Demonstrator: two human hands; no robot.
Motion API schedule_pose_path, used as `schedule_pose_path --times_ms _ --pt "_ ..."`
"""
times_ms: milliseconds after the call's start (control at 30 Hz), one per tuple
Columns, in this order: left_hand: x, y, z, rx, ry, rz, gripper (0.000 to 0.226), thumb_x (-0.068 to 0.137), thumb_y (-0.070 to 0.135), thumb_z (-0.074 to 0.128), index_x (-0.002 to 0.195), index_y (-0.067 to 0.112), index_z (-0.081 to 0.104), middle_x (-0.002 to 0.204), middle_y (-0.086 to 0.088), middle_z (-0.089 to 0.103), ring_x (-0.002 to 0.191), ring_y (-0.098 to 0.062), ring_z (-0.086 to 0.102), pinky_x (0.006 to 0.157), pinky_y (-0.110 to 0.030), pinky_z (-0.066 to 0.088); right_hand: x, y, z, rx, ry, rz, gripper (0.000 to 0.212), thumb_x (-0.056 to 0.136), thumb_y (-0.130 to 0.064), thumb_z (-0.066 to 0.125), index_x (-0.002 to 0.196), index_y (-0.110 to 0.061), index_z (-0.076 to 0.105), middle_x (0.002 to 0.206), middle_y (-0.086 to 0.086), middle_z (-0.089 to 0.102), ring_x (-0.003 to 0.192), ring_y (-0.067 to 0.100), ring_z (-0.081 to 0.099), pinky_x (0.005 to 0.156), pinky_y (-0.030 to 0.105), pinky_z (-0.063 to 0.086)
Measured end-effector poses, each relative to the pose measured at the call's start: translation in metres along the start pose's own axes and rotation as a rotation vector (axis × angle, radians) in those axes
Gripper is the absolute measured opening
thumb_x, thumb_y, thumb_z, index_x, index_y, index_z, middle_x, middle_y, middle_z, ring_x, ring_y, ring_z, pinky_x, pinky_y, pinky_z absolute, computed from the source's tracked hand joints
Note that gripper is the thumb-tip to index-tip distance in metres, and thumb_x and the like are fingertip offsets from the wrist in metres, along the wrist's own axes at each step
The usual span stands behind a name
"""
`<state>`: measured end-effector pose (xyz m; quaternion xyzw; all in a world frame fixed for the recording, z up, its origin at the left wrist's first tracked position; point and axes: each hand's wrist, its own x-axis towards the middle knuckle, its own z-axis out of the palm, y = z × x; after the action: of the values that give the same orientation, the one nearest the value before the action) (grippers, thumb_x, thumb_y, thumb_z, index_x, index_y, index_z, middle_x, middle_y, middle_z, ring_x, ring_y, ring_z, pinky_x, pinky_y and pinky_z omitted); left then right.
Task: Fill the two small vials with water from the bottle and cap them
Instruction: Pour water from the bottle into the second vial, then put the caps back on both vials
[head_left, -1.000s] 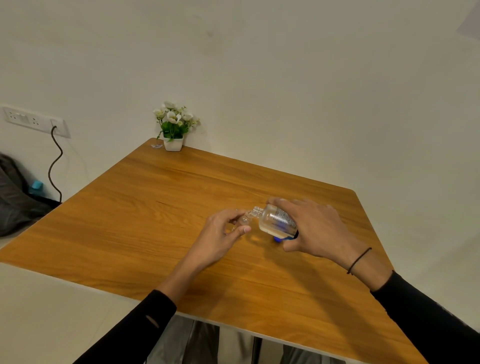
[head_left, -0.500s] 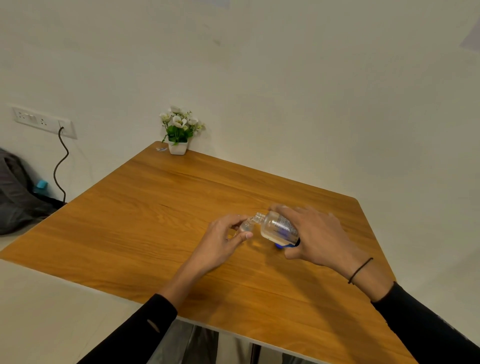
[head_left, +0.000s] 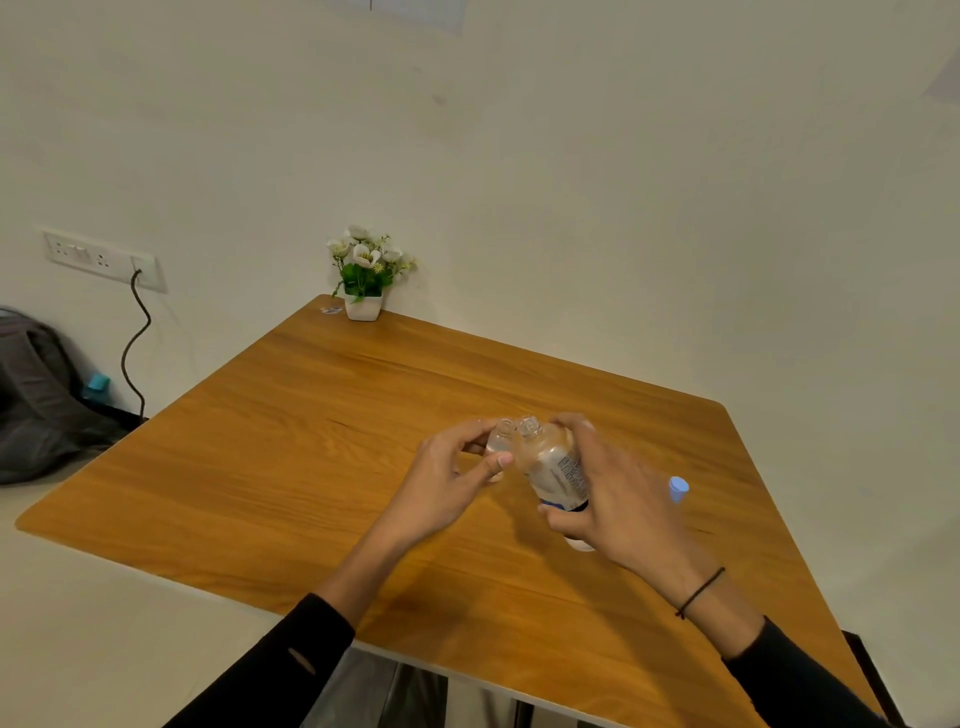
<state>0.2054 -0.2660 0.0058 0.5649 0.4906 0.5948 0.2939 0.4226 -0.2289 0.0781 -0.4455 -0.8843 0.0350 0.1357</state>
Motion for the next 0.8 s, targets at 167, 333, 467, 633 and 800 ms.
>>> schedule_pose_path --times_ms 167,333,467,633,800 --pt "0.006 0.006 -0.013 -0.017 0.016 -0.009 0.037 0.098 0.02 0.074 0.135 0.022 0.072 0.122 0.007 0.075 0.107 -0.013 0.07 0.075 -0.036 0.068 -0.003 -0.008 0.022 0.171 0.112 0.046 0.094 0.075 -0.06 0.087 0.146 -0.042 0.028 0.113 -0.014 0.066 0.092 0.016 0.068 0.066 0.035 0.055" --pt "0.005 0.008 -0.026 0.002 0.032 -0.032 0.038 0.097 0.023 0.074 0.135 0.023 0.072 0.122 0.01 0.074 0.106 -0.014 0.069 0.077 -0.044 0.068 0.006 -0.02 0.047 0.408 0.147 0.099 0.089 0.073 -0.053 0.094 0.139 -0.034 0.037 0.118 -0.02 0.059 0.099 0.011 0.062 0.074 0.023 0.051" --pt "0.001 0.006 -0.032 0.005 0.047 -0.055 0.038 0.097 0.02 0.074 0.135 0.021 0.072 0.12 0.011 0.074 0.103 -0.008 0.068 0.079 -0.045 0.068 0.013 -0.03 0.069 0.515 0.13 0.152 0.081 0.07 -0.048 0.096 0.126 -0.043 0.038 0.118 -0.02 0.061 0.104 0.011 0.062 0.076 0.021 0.047" --pt "-0.005 0.004 -0.036 0.016 0.045 -0.069 0.041 0.097 0.022 0.074 0.137 0.023 0.07 0.121 0.014 0.074 0.108 -0.009 0.07 0.081 -0.042 0.068 0.015 -0.038 0.078 0.625 0.089 0.225 0.081 0.07 -0.046 0.097 0.128 -0.036 0.041 0.12 -0.02 0.055 0.101 -0.001 0.053 0.075 0.013 0.039" --pt "-0.007 0.001 -0.04 0.011 0.053 -0.065 0.043 0.095 0.029 0.073 0.137 0.025 0.07 0.122 0.01 0.073 0.11 -0.015 0.069 0.081 -0.04 0.068 0.016 -0.03 0.083 0.624 0.019 0.241 0.091 0.069 -0.056 0.095 0.136 -0.033 0.038 0.139 -0.012 0.053 0.128 0.014 0.051 0.096 0.03 0.049"
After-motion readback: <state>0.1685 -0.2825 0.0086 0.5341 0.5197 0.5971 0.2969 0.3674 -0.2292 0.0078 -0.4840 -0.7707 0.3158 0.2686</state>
